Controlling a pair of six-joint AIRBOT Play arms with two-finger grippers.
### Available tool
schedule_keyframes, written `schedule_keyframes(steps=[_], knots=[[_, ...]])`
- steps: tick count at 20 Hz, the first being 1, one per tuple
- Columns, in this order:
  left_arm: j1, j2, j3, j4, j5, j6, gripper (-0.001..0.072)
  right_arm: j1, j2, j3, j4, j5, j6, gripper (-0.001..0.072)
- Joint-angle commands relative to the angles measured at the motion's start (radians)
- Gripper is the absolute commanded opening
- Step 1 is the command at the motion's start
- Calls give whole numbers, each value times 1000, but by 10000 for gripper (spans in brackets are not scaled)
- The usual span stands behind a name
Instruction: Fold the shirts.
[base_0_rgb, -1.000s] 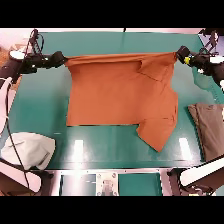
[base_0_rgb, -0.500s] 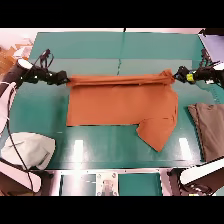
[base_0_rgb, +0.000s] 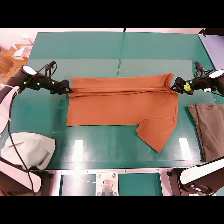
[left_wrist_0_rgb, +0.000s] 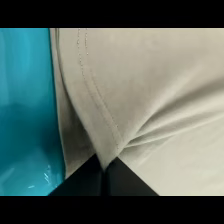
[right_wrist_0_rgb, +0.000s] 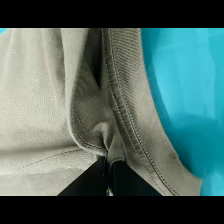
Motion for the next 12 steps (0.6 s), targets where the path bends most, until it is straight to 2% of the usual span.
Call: schedule_keyframes(steps=[1,3,4,5,6,8,9,10,12], knots=[[-19,-2,-3,3,-3,-6,21,0,0,-6,-2,2,3,17],[-23,-2,-3,2,3,-8,22,0,0,-6,-2,3,3,18],[-23,-2,-3,3,-1,-9,44,0,0,-6,-2,6,3,18],[-23,-2,-3,3,-5,-14,247,0,0,-5,-2,13,2,18],[-23,-2,-2,3,-11,-29,334,0,0,-5,-2,23,3,24],[-23,-1,10,4,-46,-49,337,-3,1,4,-2,52,3,175],[-18,-1,32,5,-78,-76,339,-10,2,18,-2,83,5,177],[-7,0,70,7,-138,-114,435,-22,6,37,-2,126,12,176],[32,9,151,19,-285,-196,445,-63,33,52,-2,192,33,176]])
